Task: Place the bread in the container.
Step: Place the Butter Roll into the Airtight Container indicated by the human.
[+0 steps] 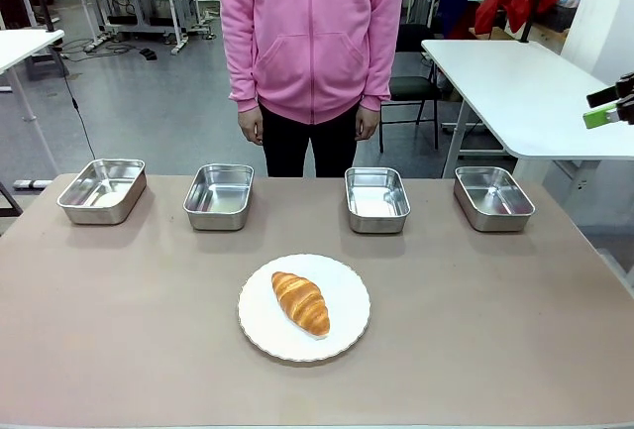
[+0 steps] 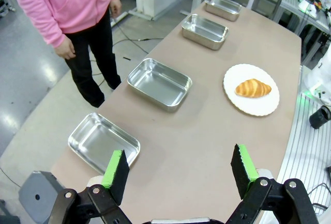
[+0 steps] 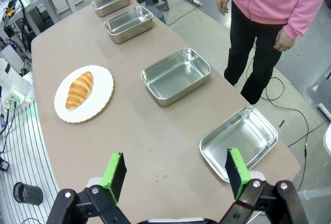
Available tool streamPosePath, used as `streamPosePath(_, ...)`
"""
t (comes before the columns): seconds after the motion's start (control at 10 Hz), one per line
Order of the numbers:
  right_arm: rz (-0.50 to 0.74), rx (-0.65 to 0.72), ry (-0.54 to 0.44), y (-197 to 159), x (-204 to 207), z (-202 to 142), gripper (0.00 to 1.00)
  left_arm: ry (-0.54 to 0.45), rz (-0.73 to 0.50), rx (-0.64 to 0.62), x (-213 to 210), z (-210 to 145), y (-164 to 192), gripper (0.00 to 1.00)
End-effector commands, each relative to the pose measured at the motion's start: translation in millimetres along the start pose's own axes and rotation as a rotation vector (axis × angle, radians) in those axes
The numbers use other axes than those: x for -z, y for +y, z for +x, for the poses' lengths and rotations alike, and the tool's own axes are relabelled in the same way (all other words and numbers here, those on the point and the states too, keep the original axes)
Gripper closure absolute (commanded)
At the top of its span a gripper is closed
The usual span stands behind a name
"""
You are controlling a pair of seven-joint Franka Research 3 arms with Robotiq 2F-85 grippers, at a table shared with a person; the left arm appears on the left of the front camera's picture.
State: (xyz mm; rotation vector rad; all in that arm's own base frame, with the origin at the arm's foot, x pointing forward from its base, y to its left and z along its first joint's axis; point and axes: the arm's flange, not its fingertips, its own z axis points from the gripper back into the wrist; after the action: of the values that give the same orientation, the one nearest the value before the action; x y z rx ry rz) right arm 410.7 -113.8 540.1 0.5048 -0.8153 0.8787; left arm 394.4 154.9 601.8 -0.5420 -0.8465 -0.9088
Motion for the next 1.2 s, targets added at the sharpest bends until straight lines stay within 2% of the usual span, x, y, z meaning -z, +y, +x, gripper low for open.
streamPosePath(0.0,0.002,-0.005,-0.005,0.9,-0.1,1.7,0.0,-0.003,0.0,0.001,-0.8,-0.4,-0.6,0.0)
streamPosePath(1.1,0.002,-0.005,-0.005,0.9,-0.1,1.7,0.0,-0.003,0.0,0.001,-0.8,-0.4,-0.6,0.0)
